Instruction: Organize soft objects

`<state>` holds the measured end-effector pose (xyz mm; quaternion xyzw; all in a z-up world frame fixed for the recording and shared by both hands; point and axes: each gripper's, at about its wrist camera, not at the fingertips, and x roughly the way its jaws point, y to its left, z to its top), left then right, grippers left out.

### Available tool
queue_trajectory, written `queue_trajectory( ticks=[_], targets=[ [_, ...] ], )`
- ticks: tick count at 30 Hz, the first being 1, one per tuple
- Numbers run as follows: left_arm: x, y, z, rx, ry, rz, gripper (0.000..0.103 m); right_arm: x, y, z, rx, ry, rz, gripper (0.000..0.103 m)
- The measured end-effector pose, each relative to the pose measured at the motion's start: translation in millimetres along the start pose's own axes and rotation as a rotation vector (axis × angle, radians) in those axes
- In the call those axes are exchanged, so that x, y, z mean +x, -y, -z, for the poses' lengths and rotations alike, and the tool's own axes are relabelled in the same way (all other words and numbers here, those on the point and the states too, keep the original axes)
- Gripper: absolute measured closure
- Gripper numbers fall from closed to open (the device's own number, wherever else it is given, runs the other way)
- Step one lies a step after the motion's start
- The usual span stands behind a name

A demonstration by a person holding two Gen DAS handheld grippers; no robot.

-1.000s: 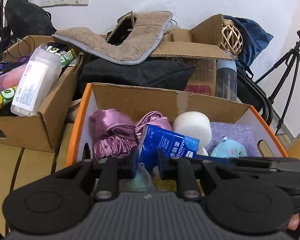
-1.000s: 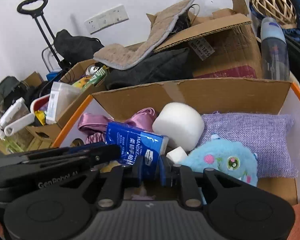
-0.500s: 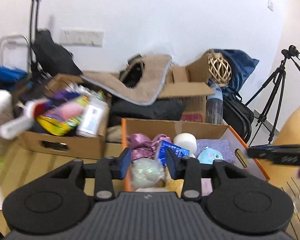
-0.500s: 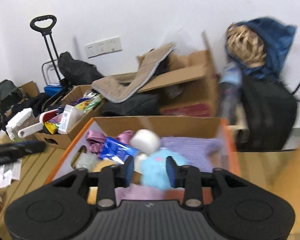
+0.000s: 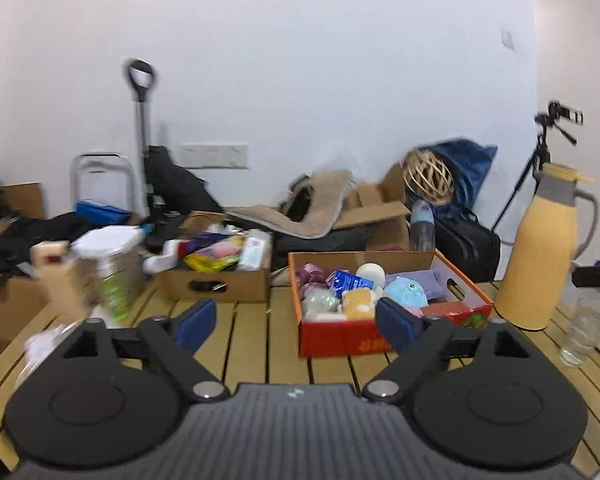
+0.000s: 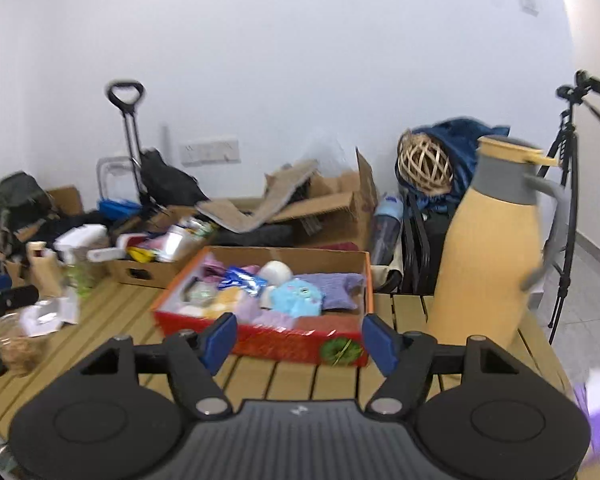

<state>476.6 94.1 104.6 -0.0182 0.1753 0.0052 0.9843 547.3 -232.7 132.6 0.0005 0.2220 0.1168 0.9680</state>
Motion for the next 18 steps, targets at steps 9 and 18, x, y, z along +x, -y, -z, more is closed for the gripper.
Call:
queue_trajectory(
  ticks=[9, 18],
  targets=[
    [-205, -2, 92, -0.016, 0.155, -0.045, 0.0, -189, -65, 117, -0.03, 0.224, -0.033, 0.015],
    [-325, 13, 163, 0.006, 0.167, -0.032, 0.0, -297, -117, 210, -0.032, 0.288, -0.053, 0.001]
  ],
)
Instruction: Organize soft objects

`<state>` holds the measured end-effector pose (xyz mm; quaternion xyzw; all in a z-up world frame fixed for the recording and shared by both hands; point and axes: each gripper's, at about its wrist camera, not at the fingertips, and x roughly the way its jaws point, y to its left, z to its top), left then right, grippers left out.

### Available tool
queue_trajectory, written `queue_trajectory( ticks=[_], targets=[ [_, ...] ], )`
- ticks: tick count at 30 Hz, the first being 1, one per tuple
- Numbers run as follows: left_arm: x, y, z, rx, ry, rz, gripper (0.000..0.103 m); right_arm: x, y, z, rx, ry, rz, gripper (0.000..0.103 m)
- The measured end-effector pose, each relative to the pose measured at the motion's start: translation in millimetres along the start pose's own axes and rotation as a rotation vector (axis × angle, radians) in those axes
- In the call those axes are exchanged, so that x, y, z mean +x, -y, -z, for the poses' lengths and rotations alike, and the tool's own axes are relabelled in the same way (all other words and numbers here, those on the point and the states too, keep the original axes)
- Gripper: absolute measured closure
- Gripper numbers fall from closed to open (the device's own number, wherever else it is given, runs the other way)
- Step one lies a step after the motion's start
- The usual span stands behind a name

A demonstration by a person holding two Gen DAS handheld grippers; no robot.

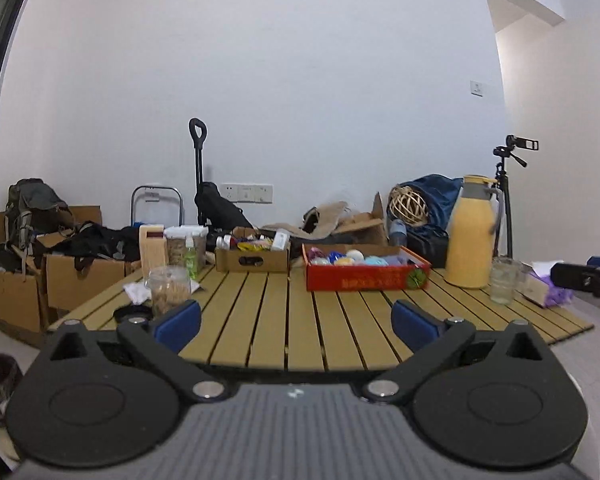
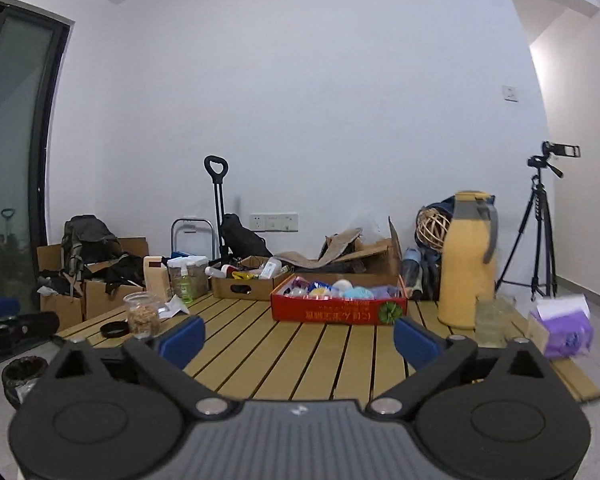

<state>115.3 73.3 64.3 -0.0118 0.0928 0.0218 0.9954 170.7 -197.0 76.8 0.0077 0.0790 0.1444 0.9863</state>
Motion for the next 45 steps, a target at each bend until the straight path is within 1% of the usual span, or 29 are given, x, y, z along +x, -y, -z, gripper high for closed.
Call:
queue_trajectory(
  ticks=[3, 5, 7, 9, 13, 15, 18, 22, 30, 35, 45],
  targets=[
    [-25, 3, 16, -0.008, 0.0, 0.005, 0.0, -25, -14, 26, -0.007, -0.029, 0.001, 0.001],
    [-37, 5, 25, -0.009, 0.009, 0.01, 0.0, -39, -20, 45, 0.035, -0.049, -0.01, 0.001],
    [-44, 8, 30, -0.01, 0.0, 0.023, 0.0, -50, -26, 60, 0.071, -0.072, -0.037, 0.001],
    [-51, 11, 35, -0.011, 0.001, 0.035, 0.0, -61, -36, 73, 0.052, -0.093, -0.023, 0.001],
    [-71, 18, 50, -0.004, 0.009, 0.046, 0.0, -84, -49, 89, 0.013, -0.064, 0.026, 0.0],
    [-76, 21, 60, 0.008, 0.001, 0.054, 0.0, -93, -51, 93, 0.015, -0.052, 0.022, 0.0],
    [-80, 24, 71, 0.013, -0.023, 0.054, 0.0, -97, -52, 97, 0.032, -0.063, 0.02, 0.0],
    [-89, 24, 76, 0.01, -0.019, 0.065, 0.0, -105, -53, 100, 0.023, -0.057, 0.025, 0.0],
    [-92, 24, 74, 0.009, 0.0, 0.063, 0.0, -107, -50, 99, 0.003, -0.046, 0.055, 0.0],
    [-92, 23, 74, 0.005, 0.005, 0.059, 0.0, -105, -54, 100, -0.012, -0.046, 0.048, 0.0],
    [-94, 23, 73, 0.006, 0.011, 0.062, 0.0, -105, -51, 102, -0.009, -0.039, 0.051, 0.0]
  ],
)
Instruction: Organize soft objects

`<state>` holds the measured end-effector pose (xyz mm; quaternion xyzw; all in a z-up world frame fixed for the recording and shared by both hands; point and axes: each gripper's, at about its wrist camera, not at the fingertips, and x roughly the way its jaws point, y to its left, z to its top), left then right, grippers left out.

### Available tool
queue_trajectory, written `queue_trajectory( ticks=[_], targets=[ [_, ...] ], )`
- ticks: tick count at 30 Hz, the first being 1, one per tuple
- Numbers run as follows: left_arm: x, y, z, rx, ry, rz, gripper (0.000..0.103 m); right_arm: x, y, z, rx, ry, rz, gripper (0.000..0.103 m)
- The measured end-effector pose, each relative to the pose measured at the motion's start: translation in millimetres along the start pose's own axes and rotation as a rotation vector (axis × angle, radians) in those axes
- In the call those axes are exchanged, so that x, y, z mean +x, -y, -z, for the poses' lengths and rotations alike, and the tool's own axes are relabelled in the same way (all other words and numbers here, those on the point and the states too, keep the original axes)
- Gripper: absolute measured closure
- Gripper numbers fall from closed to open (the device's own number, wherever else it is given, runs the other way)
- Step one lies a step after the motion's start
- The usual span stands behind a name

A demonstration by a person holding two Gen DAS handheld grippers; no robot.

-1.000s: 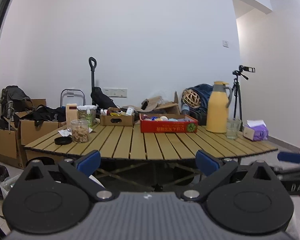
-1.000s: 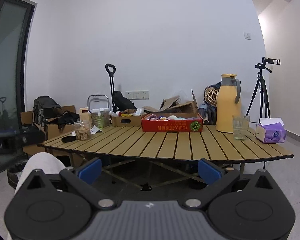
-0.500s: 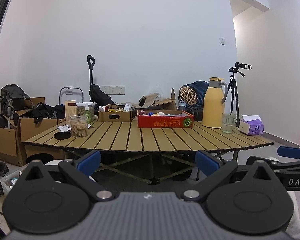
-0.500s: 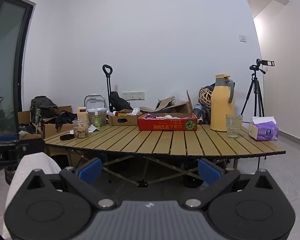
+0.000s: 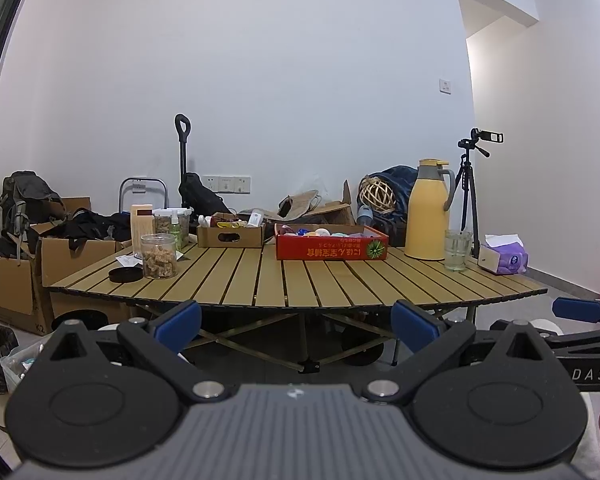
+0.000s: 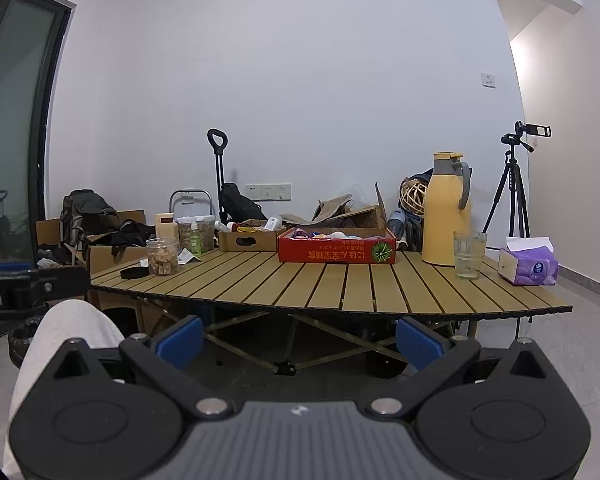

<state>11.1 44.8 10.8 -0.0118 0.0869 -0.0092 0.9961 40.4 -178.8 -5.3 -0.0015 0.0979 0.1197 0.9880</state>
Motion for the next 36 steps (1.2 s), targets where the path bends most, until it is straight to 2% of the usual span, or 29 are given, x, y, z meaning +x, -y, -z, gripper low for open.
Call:
queue_trajectory(
  ticks=[36],
  targets=[
    [0.2, 2.7, -3.1, 0.002, 0.007, 0.004, 0.0, 2.5, 1.1, 2.7, 0.003, 0.001, -0.003, 0.0]
  ],
)
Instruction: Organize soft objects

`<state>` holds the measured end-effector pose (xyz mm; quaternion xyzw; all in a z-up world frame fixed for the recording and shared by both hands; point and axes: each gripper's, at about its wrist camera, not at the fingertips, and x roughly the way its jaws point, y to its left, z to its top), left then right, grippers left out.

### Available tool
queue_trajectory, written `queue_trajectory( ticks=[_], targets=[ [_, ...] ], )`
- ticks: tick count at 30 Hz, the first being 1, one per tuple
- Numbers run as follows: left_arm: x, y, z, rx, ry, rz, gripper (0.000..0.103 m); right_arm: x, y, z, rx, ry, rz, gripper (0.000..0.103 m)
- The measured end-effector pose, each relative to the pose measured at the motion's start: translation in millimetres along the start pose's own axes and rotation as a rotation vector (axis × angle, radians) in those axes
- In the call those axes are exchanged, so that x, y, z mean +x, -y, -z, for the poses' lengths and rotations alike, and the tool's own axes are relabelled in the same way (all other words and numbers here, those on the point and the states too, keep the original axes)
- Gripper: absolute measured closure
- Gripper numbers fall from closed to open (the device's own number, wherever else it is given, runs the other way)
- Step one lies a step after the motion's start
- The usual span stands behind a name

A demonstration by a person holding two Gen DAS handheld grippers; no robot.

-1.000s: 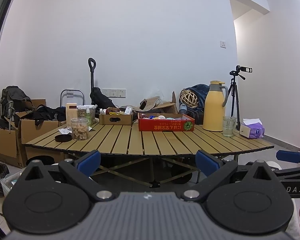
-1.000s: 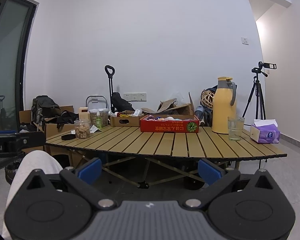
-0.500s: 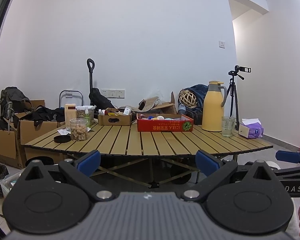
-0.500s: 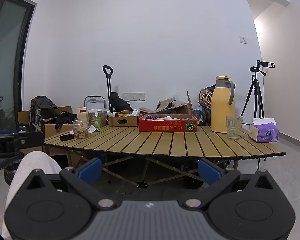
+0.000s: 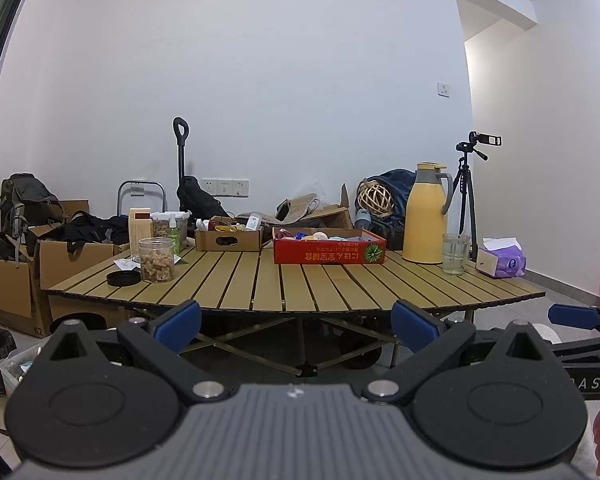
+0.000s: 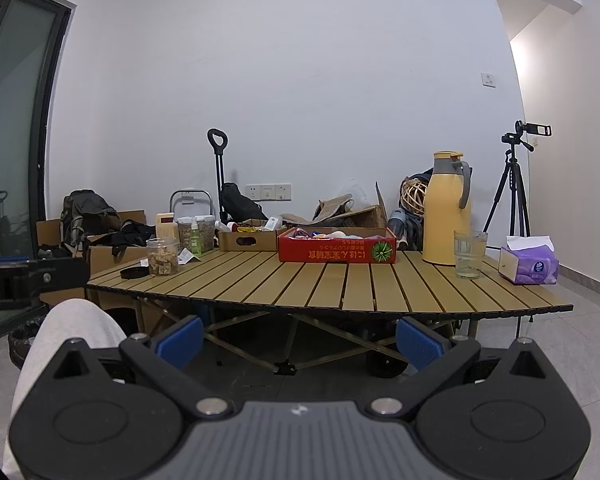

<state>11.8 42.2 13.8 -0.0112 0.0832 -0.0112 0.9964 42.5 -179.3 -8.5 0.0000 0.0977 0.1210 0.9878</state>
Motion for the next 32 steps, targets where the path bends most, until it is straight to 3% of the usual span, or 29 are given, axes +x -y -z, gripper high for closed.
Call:
queue_trajectory(
  ticks=[32],
  targets=[
    [-6.1, 1.6, -4.3, 0.009, 0.062, 0.014, 0.0, -4.5, -1.9, -3.0, -0.016, 0.057, 0.002, 0.0]
  ],
)
